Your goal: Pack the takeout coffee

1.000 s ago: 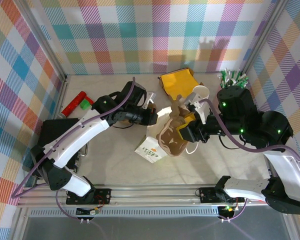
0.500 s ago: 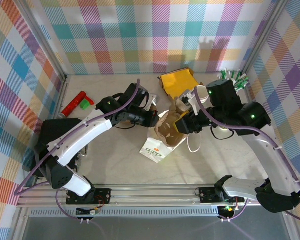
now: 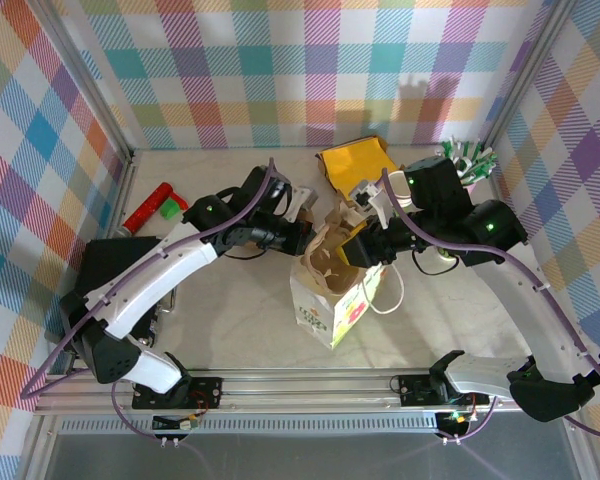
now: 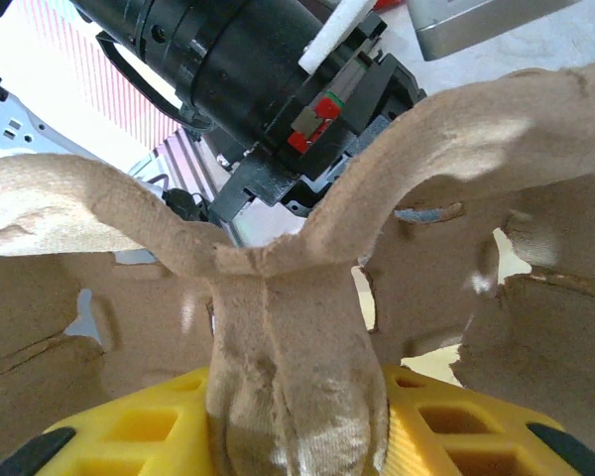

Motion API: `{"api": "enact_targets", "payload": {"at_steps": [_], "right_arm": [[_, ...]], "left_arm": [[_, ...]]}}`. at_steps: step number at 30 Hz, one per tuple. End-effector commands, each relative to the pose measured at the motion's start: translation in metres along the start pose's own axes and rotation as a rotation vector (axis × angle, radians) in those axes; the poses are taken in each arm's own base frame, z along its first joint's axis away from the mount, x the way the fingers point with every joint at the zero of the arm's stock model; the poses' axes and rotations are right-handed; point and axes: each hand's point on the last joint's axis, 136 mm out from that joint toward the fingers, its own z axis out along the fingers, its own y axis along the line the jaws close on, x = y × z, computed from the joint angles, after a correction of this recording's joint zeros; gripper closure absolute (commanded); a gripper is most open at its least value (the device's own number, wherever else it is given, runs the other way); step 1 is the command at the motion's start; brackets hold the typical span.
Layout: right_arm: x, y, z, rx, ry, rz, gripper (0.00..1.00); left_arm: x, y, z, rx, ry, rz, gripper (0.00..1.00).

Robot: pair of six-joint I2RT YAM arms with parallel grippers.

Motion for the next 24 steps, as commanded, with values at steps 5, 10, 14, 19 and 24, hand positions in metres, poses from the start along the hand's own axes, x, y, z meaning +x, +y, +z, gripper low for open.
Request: {"api": "enact_targets", "payload": {"at_steps": [5,10,14,19,24], "right_arm": [[0.006,-0.004,0.008,-0.041,0.001,-0.019,0.61],[0.016,-0.017,0.017,-0.050,0.022,-0.001,0.60],[0.020,-0.034,0.021,-0.040,0.017,0.019,0.60],[0.030,-0.043,0.030,-0.036,0.063,0.032,0.61],[0.044,-0.057,0.036,0.015,0.114,0.056,0.61]], "left_arm": [[0.004,-0.001,0.008,0.039,-0.002,0.027,1.00],[0.006,0.003,0.012,0.038,0.009,0.031,1.00],[0.006,0.007,0.014,0.034,0.010,0.030,1.00],[0.006,0.009,0.014,0.040,0.015,0.033,1.00],[0.008,0.013,0.017,0.038,0.030,0.038,1.00]]}}
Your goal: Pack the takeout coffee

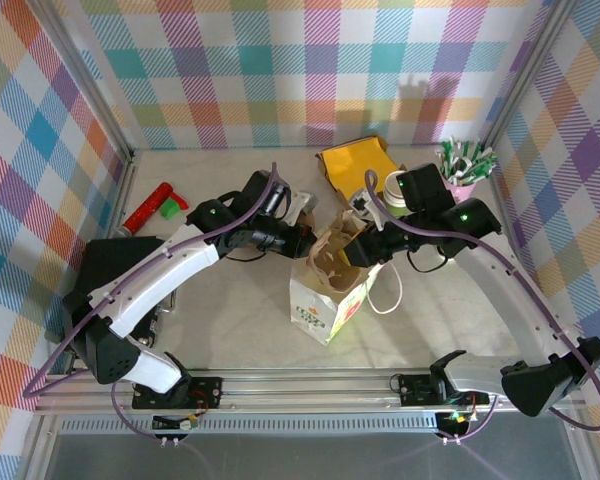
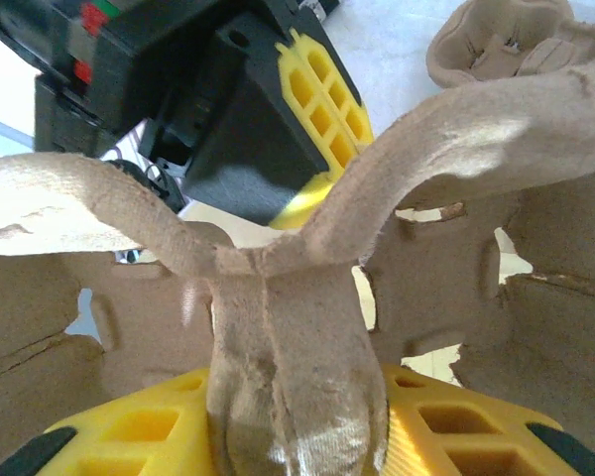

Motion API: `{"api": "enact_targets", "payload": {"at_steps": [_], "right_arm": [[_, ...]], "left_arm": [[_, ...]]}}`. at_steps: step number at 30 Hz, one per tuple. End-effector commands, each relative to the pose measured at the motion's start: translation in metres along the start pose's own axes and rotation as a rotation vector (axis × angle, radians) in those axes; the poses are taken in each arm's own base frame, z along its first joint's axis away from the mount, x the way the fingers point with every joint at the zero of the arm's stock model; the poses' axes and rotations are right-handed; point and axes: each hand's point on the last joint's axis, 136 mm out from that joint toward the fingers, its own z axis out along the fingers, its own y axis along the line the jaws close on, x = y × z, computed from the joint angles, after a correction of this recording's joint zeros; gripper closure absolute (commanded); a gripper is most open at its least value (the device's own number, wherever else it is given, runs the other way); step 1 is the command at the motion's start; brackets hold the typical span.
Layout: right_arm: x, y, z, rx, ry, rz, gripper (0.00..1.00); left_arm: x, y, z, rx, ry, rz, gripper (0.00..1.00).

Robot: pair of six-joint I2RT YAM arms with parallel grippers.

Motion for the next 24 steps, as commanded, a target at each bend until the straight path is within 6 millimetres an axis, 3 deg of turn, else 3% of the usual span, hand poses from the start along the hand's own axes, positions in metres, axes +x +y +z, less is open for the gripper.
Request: {"api": "enact_targets", "payload": {"at_steps": [1,10,24], "right_arm": [[0.008,-0.007,0.004,0.020,0.023,-0.007,0.61],[0.024,-0.037,0.012,0.153,0.053,0.063,0.62],[0.044,-0.052,0.016,0.264,0.143,0.077,0.62]], "left_arm": [[0.003,0.000,0.005,0.027,0.021,0.022,1.00],[0.003,-0.002,0.005,0.040,0.031,0.035,1.00],[0.000,-0.003,0.005,0.041,0.028,0.041,1.00]]}}
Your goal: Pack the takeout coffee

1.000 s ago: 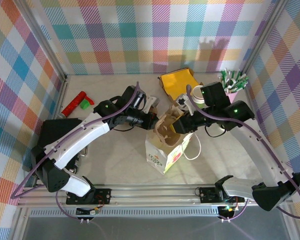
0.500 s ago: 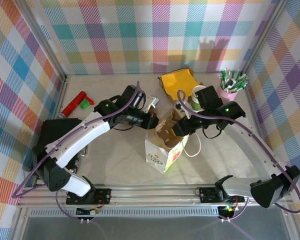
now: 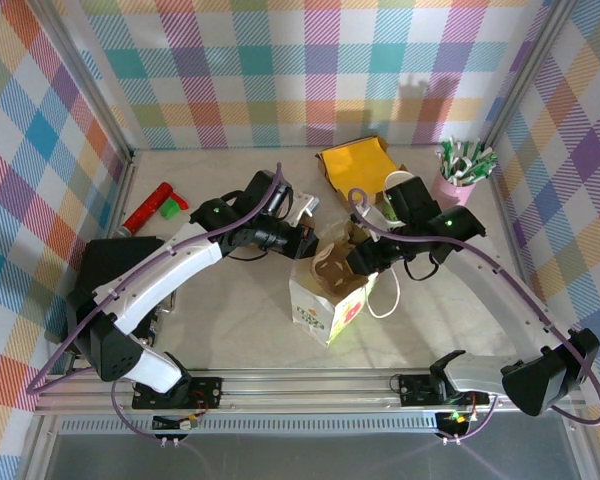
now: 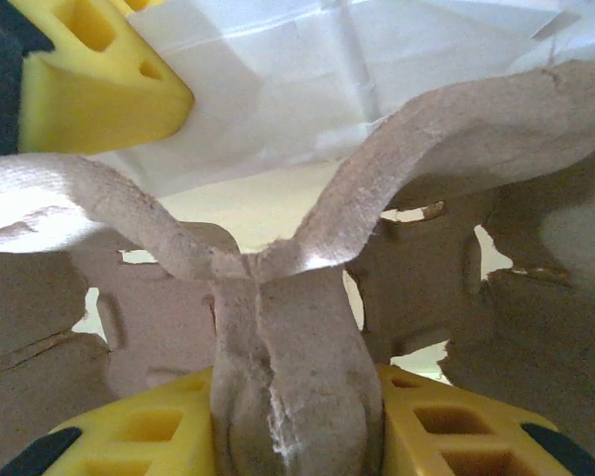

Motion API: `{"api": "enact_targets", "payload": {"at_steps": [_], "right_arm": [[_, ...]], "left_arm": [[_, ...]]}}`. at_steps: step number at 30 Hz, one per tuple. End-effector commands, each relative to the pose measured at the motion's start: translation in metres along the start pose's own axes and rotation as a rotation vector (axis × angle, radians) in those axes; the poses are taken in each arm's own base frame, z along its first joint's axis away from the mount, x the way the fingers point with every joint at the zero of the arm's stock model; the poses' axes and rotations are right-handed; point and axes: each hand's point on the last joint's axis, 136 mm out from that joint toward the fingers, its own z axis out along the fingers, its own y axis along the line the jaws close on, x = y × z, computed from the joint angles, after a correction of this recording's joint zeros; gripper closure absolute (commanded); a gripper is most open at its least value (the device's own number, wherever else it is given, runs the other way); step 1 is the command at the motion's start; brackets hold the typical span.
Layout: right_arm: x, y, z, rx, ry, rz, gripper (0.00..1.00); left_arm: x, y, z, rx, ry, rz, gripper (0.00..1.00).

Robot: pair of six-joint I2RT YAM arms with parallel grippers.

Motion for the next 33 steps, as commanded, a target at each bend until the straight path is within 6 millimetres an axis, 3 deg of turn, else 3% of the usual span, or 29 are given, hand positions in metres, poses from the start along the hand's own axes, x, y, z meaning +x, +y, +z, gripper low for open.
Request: {"api": "enact_targets", "payload": {"at_steps": [1,33], "right_arm": [[0.007,-0.006,-0.001,0.062,0.034,0.004,0.62],[0.037,-0.009,0.026,0.238,0.404,-0.085,0.60]], "left_arm": [[-0.002,-0.003,-0.002,0.024,0.005,0.009,1.00],[-0.001,0.012,-0.010,-0.067,-0.042,-0.028,1.00]]}}
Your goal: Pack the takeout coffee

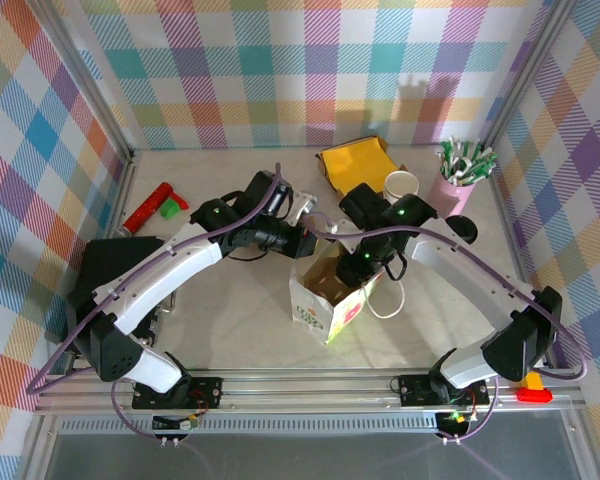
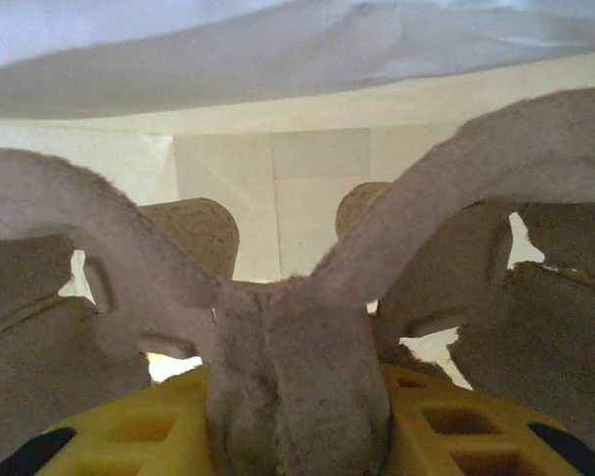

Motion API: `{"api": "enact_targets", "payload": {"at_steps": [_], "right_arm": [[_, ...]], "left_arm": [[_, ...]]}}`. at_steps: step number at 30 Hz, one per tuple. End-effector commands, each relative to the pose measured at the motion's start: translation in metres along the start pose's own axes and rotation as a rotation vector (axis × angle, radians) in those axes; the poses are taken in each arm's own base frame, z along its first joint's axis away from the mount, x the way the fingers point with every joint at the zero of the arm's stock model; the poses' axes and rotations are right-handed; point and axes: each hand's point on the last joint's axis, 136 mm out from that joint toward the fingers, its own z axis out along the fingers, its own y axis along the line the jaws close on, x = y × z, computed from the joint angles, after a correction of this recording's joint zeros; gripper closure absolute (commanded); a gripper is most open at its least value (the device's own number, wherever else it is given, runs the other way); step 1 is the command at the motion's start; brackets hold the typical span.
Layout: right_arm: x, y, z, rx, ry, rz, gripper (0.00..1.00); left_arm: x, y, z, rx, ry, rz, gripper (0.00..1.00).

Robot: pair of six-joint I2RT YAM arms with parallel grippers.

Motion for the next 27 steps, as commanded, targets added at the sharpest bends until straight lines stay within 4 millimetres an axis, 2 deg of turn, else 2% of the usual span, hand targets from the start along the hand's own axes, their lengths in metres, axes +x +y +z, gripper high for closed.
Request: {"api": "enact_targets", "payload": {"at_steps": [1,19,27], "right_arm": [[0.011,0.001,-0.002,0.011,0.071,0.003,0.60],[0.016,0.001,0.024,0.044,0.195,0.016,0.56],[0.015,0.002,0.035,0.052,0.215,0.010,0.49]], "left_arm": [[0.000,0.005,-0.010,-0.023,-0.029,-0.003,1.00],[0.003,0.010,-0.011,-0.048,-0.029,-0.003,1.00],[0.004,0.011,-0.009,-0.055,-0.022,-0.005,1.00]]}}
